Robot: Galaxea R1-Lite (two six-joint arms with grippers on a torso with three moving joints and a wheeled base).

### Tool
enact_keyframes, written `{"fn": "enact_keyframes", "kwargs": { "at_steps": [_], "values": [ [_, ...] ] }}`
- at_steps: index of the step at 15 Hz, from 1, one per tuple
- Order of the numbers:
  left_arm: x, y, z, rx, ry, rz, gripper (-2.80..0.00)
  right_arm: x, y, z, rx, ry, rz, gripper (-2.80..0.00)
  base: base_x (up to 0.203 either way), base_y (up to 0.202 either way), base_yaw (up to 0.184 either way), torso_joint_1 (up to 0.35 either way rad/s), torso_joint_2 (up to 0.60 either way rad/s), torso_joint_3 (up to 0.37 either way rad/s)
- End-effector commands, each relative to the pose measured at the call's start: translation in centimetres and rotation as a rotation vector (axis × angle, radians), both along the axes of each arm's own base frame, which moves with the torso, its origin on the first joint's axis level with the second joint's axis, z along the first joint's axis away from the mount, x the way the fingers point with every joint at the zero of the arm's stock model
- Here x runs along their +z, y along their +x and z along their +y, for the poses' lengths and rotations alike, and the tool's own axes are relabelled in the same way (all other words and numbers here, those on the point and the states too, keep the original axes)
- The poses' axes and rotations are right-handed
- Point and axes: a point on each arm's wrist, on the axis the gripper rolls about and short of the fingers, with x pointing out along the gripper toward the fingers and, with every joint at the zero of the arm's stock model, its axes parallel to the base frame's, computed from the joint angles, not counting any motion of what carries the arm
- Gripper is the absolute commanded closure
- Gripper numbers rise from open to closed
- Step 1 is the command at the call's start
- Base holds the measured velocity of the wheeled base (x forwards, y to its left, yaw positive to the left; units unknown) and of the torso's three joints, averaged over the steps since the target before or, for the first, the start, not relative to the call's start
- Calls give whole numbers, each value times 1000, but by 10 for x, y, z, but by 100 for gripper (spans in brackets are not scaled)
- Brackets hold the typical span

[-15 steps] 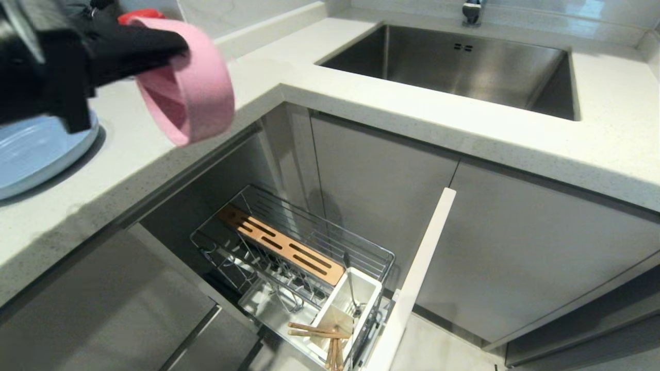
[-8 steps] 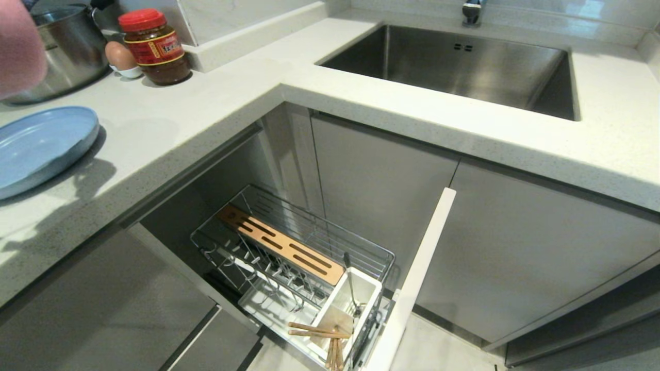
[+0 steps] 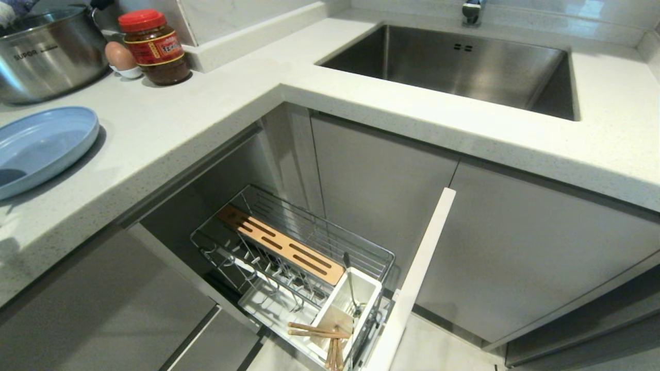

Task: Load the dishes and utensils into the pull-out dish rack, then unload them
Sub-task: Take the bowl out of the cupboard

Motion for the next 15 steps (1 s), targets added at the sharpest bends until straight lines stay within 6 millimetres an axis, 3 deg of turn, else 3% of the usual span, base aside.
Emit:
{"fn": "enact_keyframes", "kwargs": {
  "at_steps": [1,5,15],
  "values": [
    [-6,29,9,35,-52,193,0,0,0,0,0,0,-5,0,0,0,0,0,0,0],
    [-13,59,19,140,-75,299,0,0,0,0,0,0,-5,0,0,0,0,0,0,0],
    [-19,72,21,143,-86,393,0,0,0,0,0,0,-5,0,0,0,0,0,0,0]
  ]
}}
